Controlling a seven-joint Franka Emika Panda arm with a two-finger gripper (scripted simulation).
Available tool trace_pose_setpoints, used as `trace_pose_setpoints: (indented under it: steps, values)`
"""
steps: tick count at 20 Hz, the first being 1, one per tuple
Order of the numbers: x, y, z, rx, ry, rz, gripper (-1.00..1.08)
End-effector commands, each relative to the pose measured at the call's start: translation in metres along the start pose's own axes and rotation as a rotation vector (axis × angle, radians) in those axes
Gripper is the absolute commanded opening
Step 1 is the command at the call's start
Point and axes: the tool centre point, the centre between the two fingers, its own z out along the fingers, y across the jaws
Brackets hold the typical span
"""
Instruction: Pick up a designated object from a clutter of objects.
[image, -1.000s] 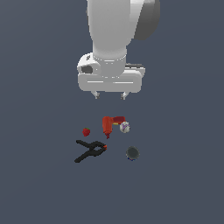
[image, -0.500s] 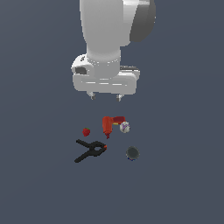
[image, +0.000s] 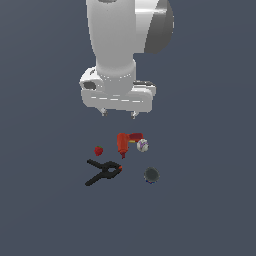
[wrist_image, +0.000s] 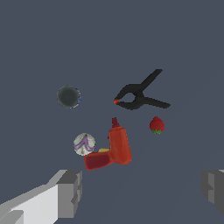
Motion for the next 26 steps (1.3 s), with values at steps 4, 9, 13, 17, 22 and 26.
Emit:
trace_pose_setpoints:
  steps: [4,9,13,17,22,26]
  values:
    - [0.007,0.012,0.028,0.011,0.0,0.076,1.0]
    - [0.014,0.03,0.068,0.023,0.002,0.189,1.0]
    - [0.018,0.05,0.11,0.03,0.004,0.308,1.0]
    - [0.016,0.072,0.15,0.032,0.008,0.428,1.0]
    - [0.011,0.095,0.189,0.027,0.012,0.546,1.0]
    - [0.006,0.108,0.21,0.022,0.016,0.612,1.0]
